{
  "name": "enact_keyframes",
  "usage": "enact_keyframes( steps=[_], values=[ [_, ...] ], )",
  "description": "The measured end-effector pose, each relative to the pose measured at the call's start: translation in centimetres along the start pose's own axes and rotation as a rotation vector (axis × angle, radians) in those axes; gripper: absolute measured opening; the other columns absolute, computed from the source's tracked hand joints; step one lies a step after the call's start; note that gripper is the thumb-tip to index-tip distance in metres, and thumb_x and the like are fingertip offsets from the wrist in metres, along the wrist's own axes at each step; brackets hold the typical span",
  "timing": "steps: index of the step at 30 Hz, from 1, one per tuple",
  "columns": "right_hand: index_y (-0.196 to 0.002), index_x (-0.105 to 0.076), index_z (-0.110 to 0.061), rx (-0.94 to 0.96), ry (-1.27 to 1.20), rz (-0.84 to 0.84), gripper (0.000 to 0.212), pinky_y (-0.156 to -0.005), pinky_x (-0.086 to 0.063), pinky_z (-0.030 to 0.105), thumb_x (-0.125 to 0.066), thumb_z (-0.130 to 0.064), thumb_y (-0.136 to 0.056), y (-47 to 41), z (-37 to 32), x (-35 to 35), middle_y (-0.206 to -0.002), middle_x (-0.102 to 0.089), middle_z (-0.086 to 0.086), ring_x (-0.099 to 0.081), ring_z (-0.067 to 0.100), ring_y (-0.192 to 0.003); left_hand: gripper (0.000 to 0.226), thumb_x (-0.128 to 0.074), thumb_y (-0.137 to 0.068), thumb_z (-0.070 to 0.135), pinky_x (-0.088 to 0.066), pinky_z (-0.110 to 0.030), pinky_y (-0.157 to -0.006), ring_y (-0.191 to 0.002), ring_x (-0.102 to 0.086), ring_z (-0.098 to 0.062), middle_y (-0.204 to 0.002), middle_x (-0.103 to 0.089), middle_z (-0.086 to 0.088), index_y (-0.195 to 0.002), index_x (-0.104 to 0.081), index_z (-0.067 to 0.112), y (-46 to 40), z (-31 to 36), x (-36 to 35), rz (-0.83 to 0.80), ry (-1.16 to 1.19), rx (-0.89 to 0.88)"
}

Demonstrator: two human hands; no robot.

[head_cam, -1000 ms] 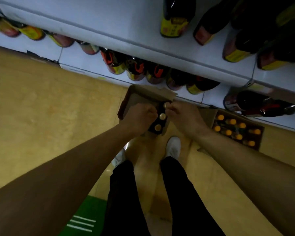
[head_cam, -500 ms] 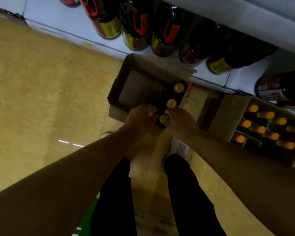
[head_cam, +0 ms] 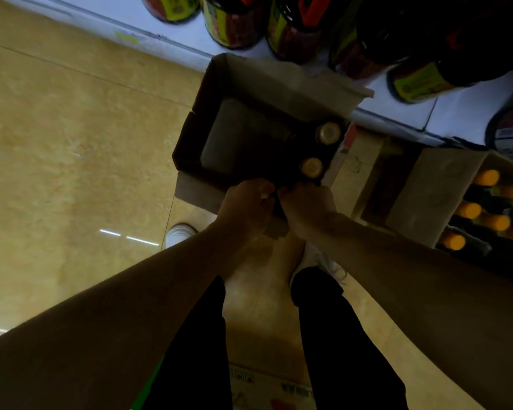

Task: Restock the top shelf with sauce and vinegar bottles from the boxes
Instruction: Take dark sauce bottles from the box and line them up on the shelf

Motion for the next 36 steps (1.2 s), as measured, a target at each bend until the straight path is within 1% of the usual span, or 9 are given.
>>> enact_keyframes(
  steps=[6,9,11,15,20,25,30,33,36],
  values=[
    [-0.141,-0.038,-0.012,-0.021,-0.024,-0.038,0.043,-0.092,-0.044,0.042,-0.048,-0.019,-0.1,-0.7,-0.2,0.1,-0.135,-0.046,0.015,-0.046,0.033,-0.125,0.035,-0.047,-0.098,0.004,-0.038,-0.02,-0.082,-0.117,-0.056,-0.017,-0.128,-0.061,-0.004,-0.128,-0.06,0.016,-0.5,-0.5,-0.3,-0.012,0.002,0.028],
    [-0.145,-0.034,-0.013,-0.037,-0.074,-0.04,0.044,-0.096,-0.043,0.044,-0.044,-0.02,-0.102,-0.2,0.0,0.6,-0.139,-0.042,0.017,-0.043,0.035,-0.128,0.033,-0.047,-0.097,0.003,-0.042,-0.023,-0.083,-0.114,-0.058,-0.02,-0.124,-0.062,-0.006,-0.124,-0.062,0.014,-0.1,-0.3,0.0,-0.009,0.021,0.037],
    [-0.144,-0.035,-0.013,-0.029,-0.106,-0.016,0.042,-0.093,-0.044,0.043,-0.042,-0.02,-0.103,0.3,0.0,1.1,-0.138,-0.042,0.017,-0.044,0.035,-0.126,0.03,-0.051,-0.095,0.004,-0.047,-0.028,-0.088,-0.112,-0.06,-0.024,-0.12,-0.064,-0.009,-0.121,-0.064,0.012,0.1,0.1,0.2,0.03,0.022,0.0],
    [-0.14,-0.04,-0.013,-0.035,-0.189,0.035,0.04,-0.081,-0.042,0.038,-0.046,-0.02,-0.101,1.8,0.4,2.8,-0.136,-0.043,0.017,-0.045,0.034,-0.122,0.032,-0.058,-0.092,0.007,-0.043,-0.031,-0.095,-0.116,-0.058,-0.028,-0.124,-0.064,-0.012,-0.124,-0.063,0.009,0.4,0.9,0.8,0.085,-0.079,-0.103],
    [-0.129,-0.046,-0.013,0.008,-0.267,0.106,0.037,-0.07,-0.035,0.032,-0.055,-0.024,-0.094,4.2,0.8,5.6,-0.126,-0.046,0.013,-0.048,0.031,-0.113,0.044,-0.054,-0.094,0.006,-0.042,-0.024,-0.097,-0.122,-0.052,-0.019,-0.134,-0.054,-0.001,-0.136,-0.052,0.02,1.0,1.6,1.6,0.058,-0.129,-0.066],
    [-0.123,-0.047,-0.016,0.042,-0.338,0.192,0.037,-0.068,-0.033,0.031,-0.06,-0.029,-0.091,7.3,0.9,9.0,-0.118,-0.047,0.009,-0.051,0.026,-0.102,0.048,-0.059,-0.091,0.016,-0.034,-0.021,-0.087,-0.121,-0.052,-0.018,-0.133,-0.054,0.002,-0.137,-0.048,0.027,2.7,3.0,2.9,0.033,-0.216,-0.144],
    [-0.121,-0.049,-0.017,0.09,-0.384,0.299,0.038,-0.072,-0.034,0.031,-0.063,-0.028,-0.088,10.7,0.7,13.2,-0.117,-0.048,0.006,-0.05,0.025,-0.102,0.049,-0.06,-0.092,0.017,-0.027,-0.019,-0.092,-0.127,-0.047,-0.018,-0.14,-0.05,0.0,-0.139,-0.046,0.023,5.2,6.0,4.7,0.081,-0.219,-0.258],
    [-0.112,-0.048,-0.019,0.118,-0.402,0.344,0.03,-0.07,-0.031,0.03,-0.062,-0.029,-0.087,13.0,0.7,16.0,-0.105,-0.043,0.002,-0.045,0.02,-0.097,0.043,-0.064,-0.089,0.018,-0.031,-0.019,-0.087,-0.119,-0.053,-0.02,-0.131,-0.056,-0.003,-0.131,-0.052,0.018,6.9,7.5,6.5,0.096,-0.218,-0.349],
    [-0.108,-0.047,-0.019,0.136,-0.407,0.384,0.026,-0.07,-0.033,0.032,-0.061,-0.03,-0.089,15.5,0.5,19.1,-0.1,-0.038,-0.001,-0.038,0.016,-0.087,0.04,-0.065,-0.088,0.016,-0.039,-0.028,-0.087,-0.114,-0.055,-0.027,-0.124,-0.058,-0.011,-0.126,-0.055,0.01,8.8,8.9,8.6,0.108,-0.175,-0.433]
  ],
)
Point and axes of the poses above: each hand's wrist, its own y-axis away from the middle knuckle, its own x-axis out of the back of the hand, z = x × y, the point moved 2 cm from there along -y, towards the middle knuckle
